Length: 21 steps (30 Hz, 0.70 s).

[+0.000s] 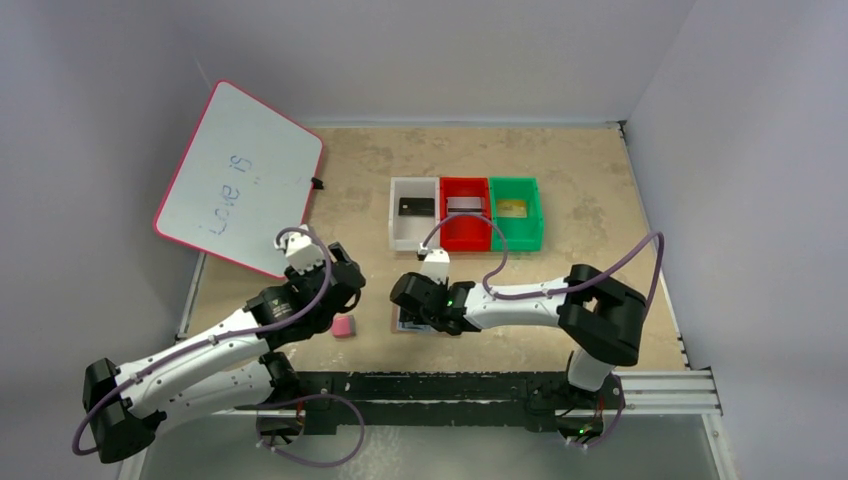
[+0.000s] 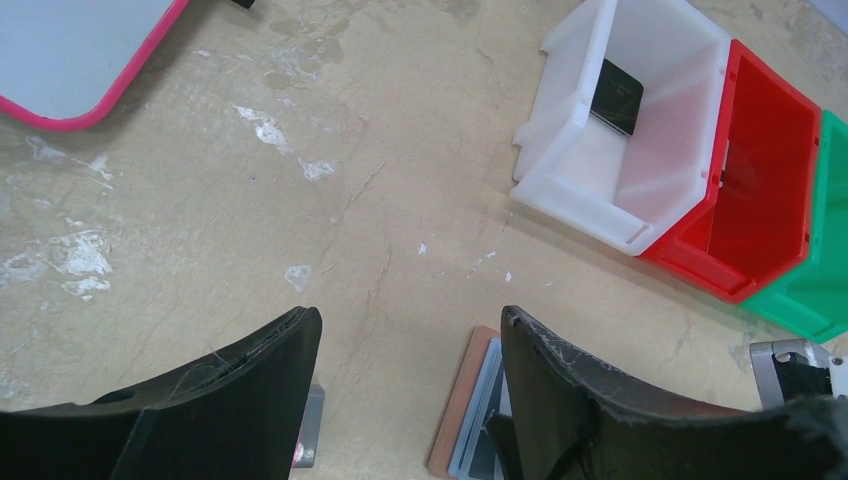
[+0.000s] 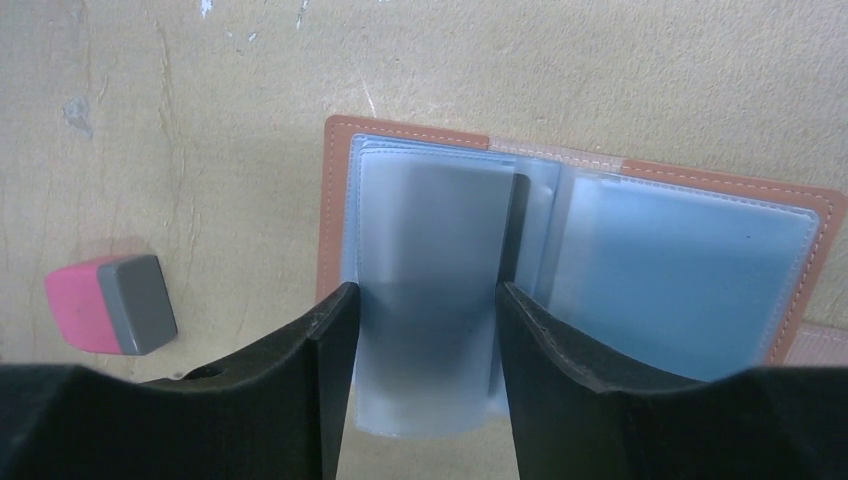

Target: Take the credit cards out of the card holder

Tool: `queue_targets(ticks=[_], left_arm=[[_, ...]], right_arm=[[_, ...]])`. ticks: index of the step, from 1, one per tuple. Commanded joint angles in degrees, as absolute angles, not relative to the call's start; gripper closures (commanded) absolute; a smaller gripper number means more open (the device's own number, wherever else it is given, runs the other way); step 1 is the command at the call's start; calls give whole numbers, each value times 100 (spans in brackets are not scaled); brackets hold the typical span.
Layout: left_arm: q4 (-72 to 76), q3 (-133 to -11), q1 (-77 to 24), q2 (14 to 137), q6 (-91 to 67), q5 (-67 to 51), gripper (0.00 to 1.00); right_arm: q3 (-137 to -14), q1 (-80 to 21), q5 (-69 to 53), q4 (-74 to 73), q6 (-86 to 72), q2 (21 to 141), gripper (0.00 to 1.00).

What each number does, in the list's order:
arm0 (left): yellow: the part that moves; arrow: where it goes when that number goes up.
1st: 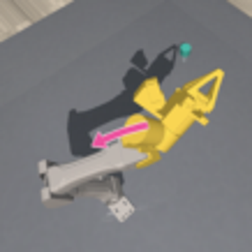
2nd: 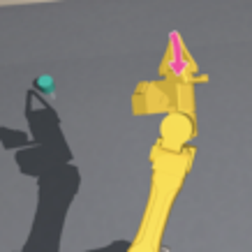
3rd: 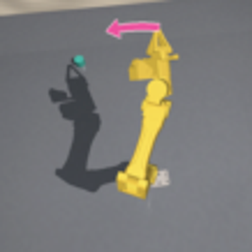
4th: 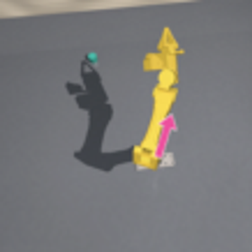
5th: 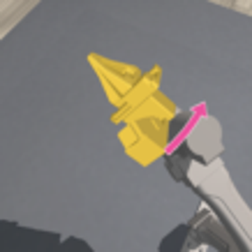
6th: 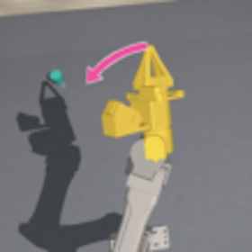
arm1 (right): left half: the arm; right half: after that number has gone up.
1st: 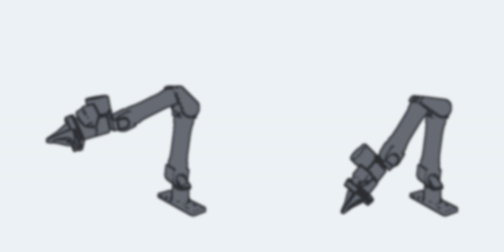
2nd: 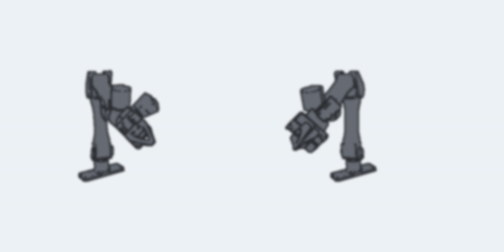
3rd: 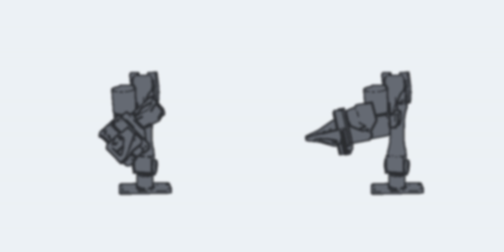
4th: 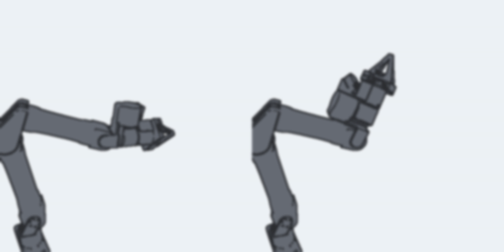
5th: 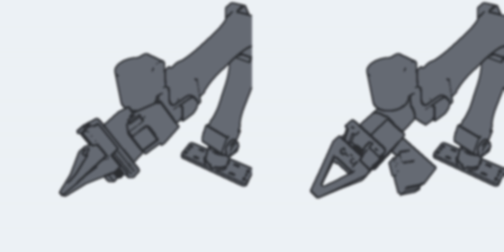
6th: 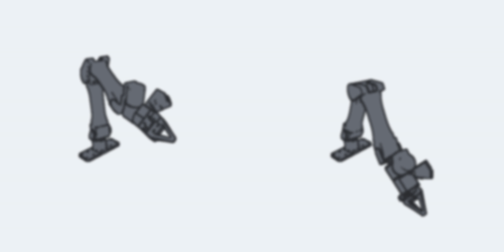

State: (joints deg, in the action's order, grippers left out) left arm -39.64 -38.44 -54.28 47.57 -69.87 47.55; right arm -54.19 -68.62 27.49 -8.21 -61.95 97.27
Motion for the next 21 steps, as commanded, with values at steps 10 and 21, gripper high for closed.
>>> queue_targets(ticks=[10,21], left_arm=[[-3495,-3860,-5429,4843,-6823,4576,33],[-1984,-3822,-5431,5619,-6151,2989,33]], right_arm=[[-5287,-6838,2980,-1056,-6608,9388,54],[-4838,-6838,3354,-1235,-7393,8925,54]])
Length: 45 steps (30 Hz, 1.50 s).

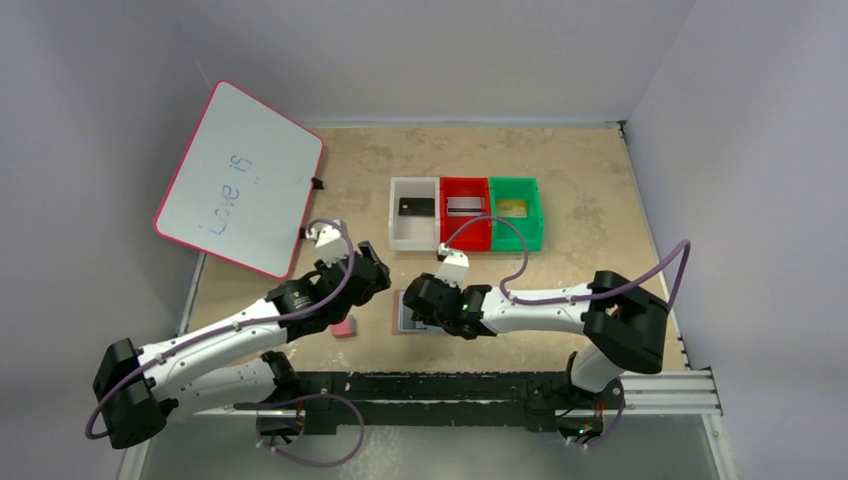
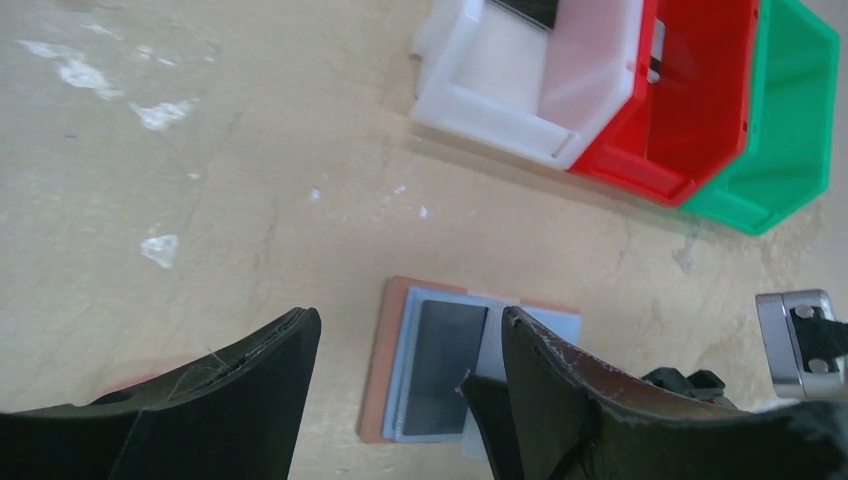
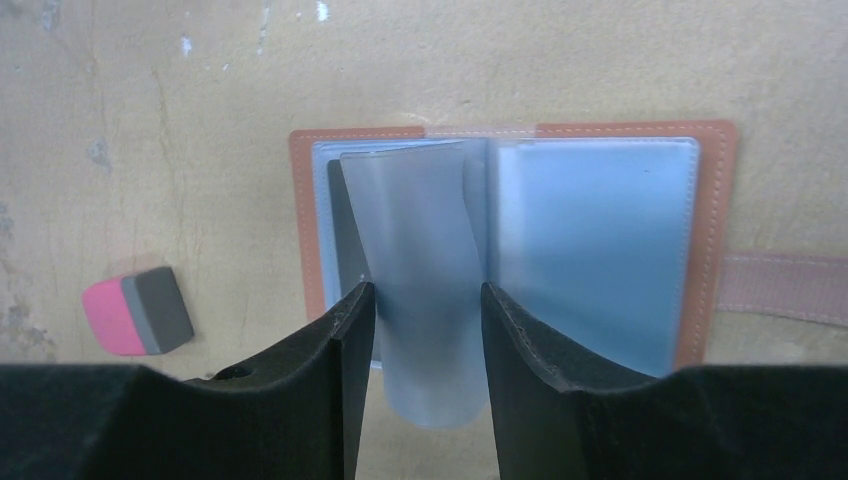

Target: Take the credit cards out of the card holder

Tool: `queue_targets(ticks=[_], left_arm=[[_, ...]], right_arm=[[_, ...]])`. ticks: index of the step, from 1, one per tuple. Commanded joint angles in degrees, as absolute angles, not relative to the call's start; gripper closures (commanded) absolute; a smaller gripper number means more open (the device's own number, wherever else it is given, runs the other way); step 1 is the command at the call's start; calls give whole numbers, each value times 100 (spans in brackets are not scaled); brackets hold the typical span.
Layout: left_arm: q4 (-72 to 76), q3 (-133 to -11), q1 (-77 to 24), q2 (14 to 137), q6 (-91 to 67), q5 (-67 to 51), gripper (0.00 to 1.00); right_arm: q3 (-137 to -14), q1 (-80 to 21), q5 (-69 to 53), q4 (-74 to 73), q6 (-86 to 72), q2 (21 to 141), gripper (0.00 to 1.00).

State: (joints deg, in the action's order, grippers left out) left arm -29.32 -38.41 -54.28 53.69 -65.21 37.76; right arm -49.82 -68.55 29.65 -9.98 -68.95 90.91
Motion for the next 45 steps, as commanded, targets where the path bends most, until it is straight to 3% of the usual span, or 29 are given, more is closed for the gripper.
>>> queue_targets(ticks=[1,10,25,36,39,45], left_arm=[[-1823,-3823,-5432,5710,-6127,2837,33],[-695,-3781,-5429,6749,-6021,1669,35],[175,-3981,-5565,7912,-6077,956,42],[-33,-4348,-5789,8651,-6026,1179,43],[-401,-4548,-5890,8753,-5977,1507,48],[-676,-4691,-5939,8585,-5908,1844,49]], right_arm=[[-4800,-6838,3365,-1250,-7452,8907,54],[-4559,-6838,3560,-1499,-7828,8652,50],[-4368,-6838,3883,-2387,-8551,8464,47],[-4556,-6838,4102,-3207,-9017,8572,53],[-4607,-6838,4162,-3250,-8898,8306,54],[-4470,-6838,4083,-2329,-7777,7438,58]])
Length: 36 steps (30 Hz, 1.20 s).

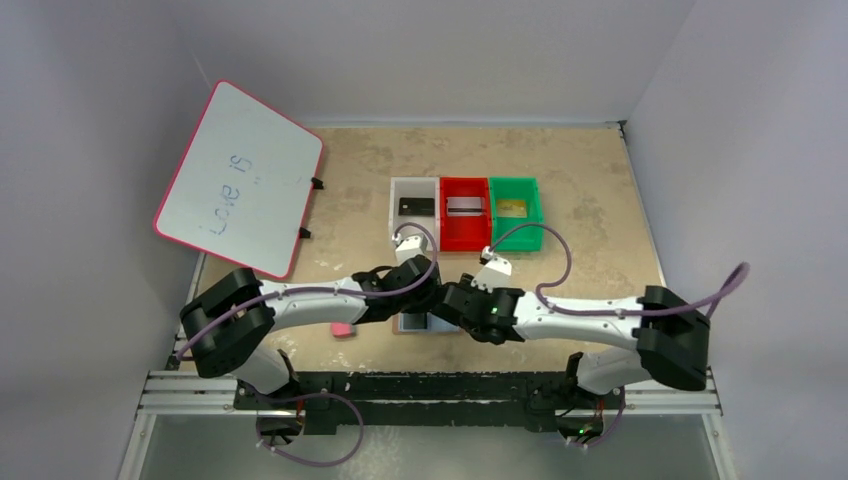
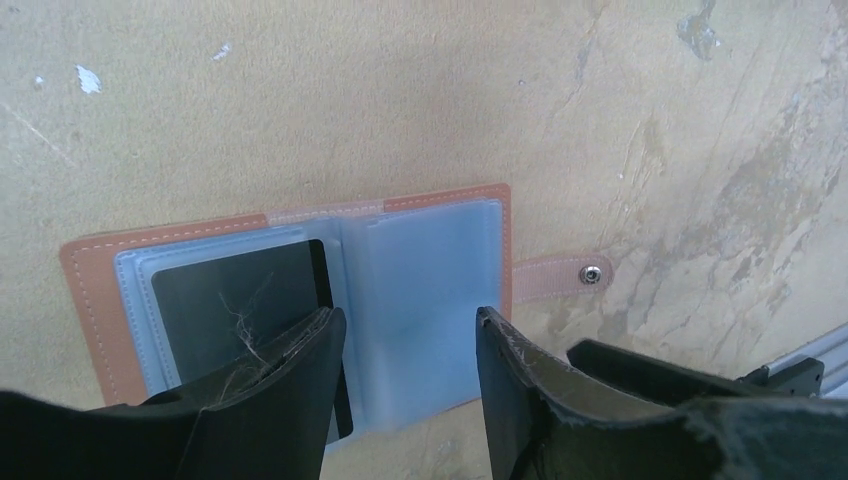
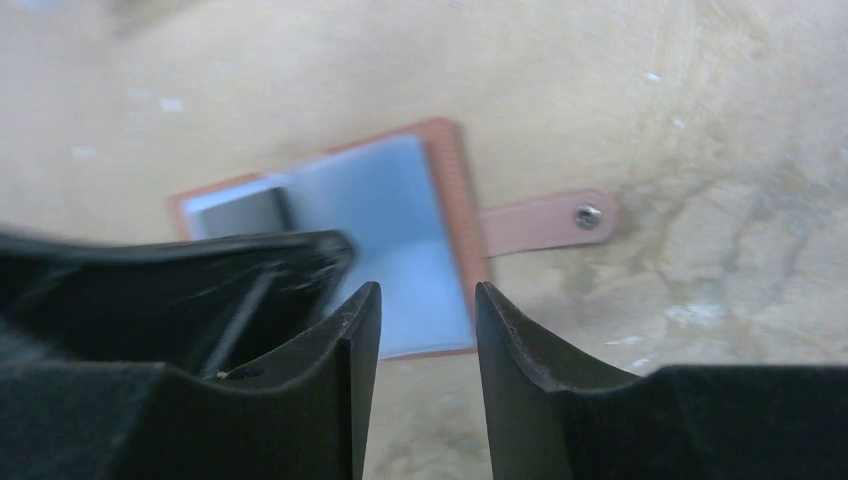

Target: Take the credit cards out of the card holder

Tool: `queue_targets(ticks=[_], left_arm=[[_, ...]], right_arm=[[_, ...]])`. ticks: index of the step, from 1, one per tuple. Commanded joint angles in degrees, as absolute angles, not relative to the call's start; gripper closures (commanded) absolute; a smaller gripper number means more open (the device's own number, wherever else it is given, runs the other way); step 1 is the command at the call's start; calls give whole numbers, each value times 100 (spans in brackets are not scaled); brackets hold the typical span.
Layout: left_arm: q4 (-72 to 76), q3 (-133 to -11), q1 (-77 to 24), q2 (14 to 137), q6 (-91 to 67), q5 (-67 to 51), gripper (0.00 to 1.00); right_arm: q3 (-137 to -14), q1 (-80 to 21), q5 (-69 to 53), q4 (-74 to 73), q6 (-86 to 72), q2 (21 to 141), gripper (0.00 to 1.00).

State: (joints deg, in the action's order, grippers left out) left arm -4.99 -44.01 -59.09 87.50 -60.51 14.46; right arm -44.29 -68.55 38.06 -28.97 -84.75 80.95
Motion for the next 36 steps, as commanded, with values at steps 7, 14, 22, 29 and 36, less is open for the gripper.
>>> queue_targets(ticks=[7,14,22,29,36], left_arm=[[-935,-4710,-5940,8180,-6071,2450,49],[-1599,-4241,-5941,7305,-6717,3655,47],[-1748,-3654,-5941,6599,-6850,3651,47],[-1089,-3426,-5941,6686,-6494,2621,48],[-886,-3554,-5941,7138,-6286,2207,50]], right_arm=[[-3738,-6838,3477,-484,-6678,6618,60],[-3357,-6789,2948,452,-6423,6671,60],[-3074,-6018,1277,1701,-5998,7275,60],[-2833,-5730,635,2169,-6073,7598,63],[-2845,-5588,387,2244,-6090,7997,63]])
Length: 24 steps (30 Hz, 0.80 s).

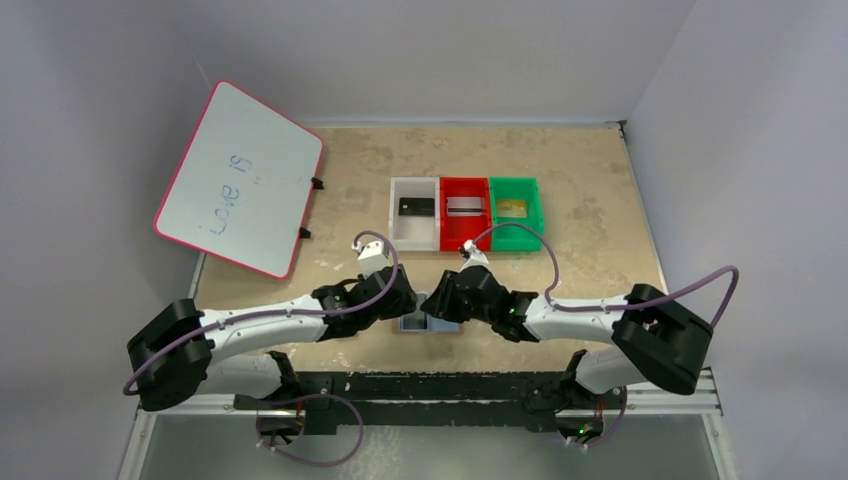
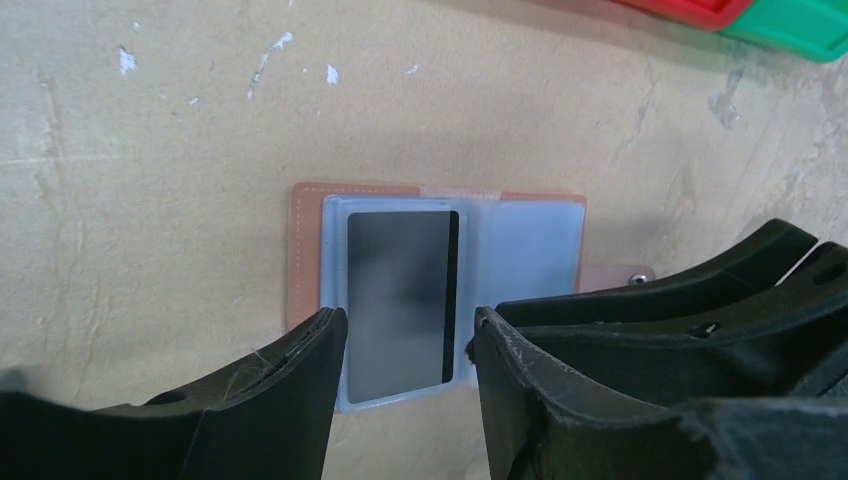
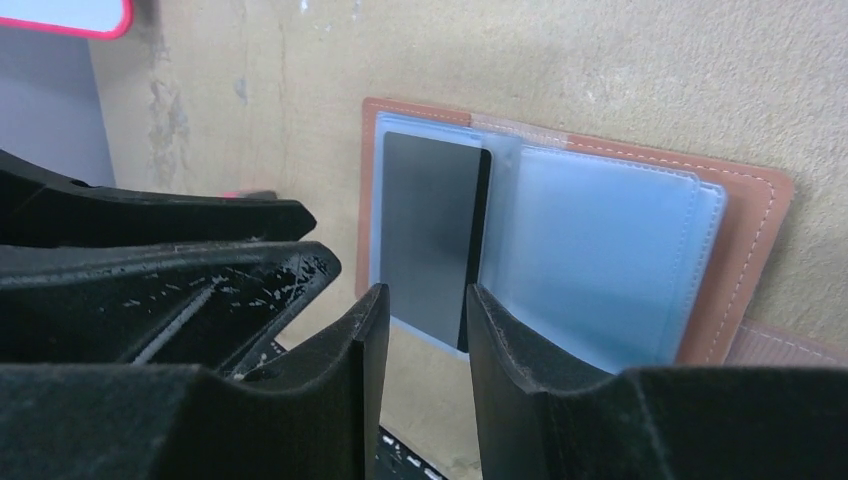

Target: Take the credit cards out of the card holder

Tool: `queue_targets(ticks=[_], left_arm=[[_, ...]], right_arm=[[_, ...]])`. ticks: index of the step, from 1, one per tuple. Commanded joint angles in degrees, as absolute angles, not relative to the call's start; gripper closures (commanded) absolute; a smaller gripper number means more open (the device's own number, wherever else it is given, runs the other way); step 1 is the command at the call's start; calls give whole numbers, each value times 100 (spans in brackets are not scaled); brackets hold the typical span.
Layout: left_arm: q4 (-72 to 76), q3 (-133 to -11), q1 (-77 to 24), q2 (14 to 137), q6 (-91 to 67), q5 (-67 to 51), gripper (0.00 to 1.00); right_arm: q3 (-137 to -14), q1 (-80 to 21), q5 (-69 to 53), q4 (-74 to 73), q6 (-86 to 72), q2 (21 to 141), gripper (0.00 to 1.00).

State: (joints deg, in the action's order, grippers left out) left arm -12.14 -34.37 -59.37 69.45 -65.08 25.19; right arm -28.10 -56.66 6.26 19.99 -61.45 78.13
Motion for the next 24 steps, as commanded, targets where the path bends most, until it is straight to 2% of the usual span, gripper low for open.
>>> queue_targets(ticks=[1,8,15,24], left_arm=[[-891,-3567,-5941,7188,-6297,2206,51],[-1105,-3553,-5939,7433,-6318,2336,54],[-872,-3414,-5960,7542,-6298,2147,65],[-918,-3336,-6022,7717,-6315,2132,68]], right_arm=[[-2879,-5582,379,2178,-6091,8069,63],[-3036,-5556,279,2134,-6072,8538,66],[-3001,-5547,365,2097,-6162,8592,69],[-2810,-5454,229,2412,-6355,8533,71]])
